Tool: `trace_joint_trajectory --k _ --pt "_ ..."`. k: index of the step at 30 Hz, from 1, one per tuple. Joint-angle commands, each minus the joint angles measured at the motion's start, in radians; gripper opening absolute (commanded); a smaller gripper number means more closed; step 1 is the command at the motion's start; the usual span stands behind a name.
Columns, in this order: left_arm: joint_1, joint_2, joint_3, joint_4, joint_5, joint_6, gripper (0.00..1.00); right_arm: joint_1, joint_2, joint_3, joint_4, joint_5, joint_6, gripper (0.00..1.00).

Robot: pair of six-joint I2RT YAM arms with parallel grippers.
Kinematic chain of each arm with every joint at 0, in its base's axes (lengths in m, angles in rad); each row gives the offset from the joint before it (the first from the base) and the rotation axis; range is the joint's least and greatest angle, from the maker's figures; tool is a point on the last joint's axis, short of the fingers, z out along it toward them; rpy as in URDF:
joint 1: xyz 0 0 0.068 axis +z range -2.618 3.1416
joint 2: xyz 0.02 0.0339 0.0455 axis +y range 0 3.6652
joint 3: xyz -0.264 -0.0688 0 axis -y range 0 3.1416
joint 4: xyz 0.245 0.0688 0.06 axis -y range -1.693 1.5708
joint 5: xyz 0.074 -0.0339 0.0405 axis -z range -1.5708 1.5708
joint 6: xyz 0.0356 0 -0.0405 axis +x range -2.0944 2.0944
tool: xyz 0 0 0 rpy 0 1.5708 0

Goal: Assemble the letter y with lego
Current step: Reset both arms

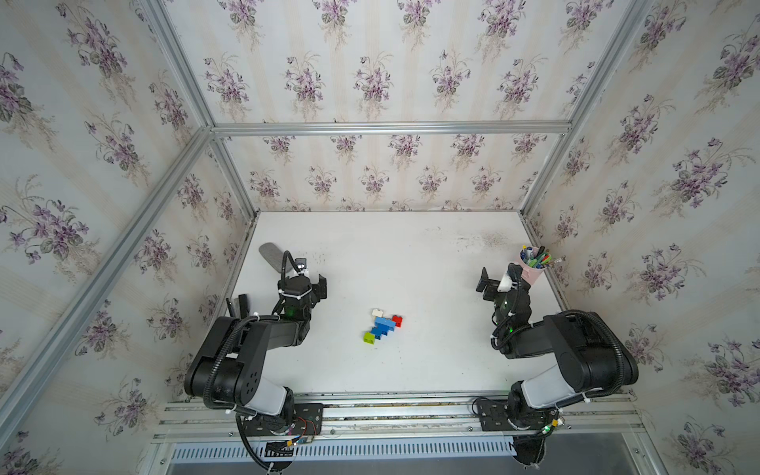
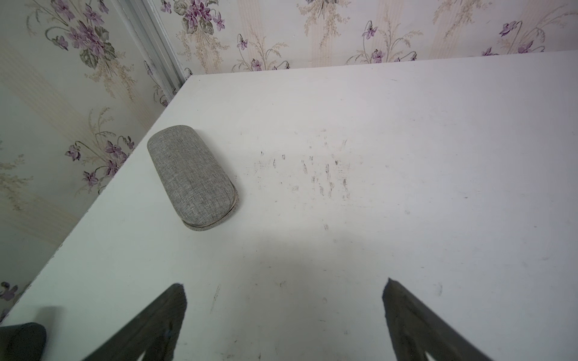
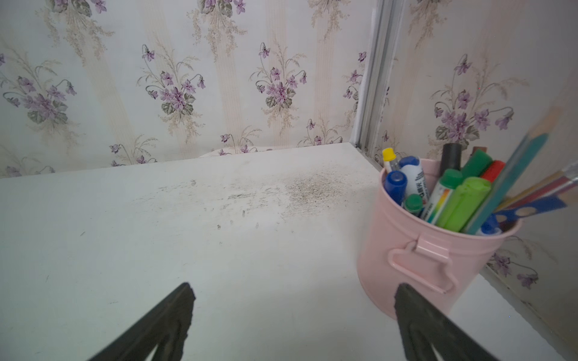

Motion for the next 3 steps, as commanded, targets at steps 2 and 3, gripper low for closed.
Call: trace_joint_trajectory --k 2,3 --pt "0.0 -0.003 0.001 0.03 0.011 0.007 0.99 -0.013 -0.006 0.001 -0.002 -0.041 0.011 1.0" --pt "0.0 -0.004 0.002 0.031 0.011 0.006 0.99 -0.013 -0.008 0.001 -0.004 -0.041 0.012 1.0"
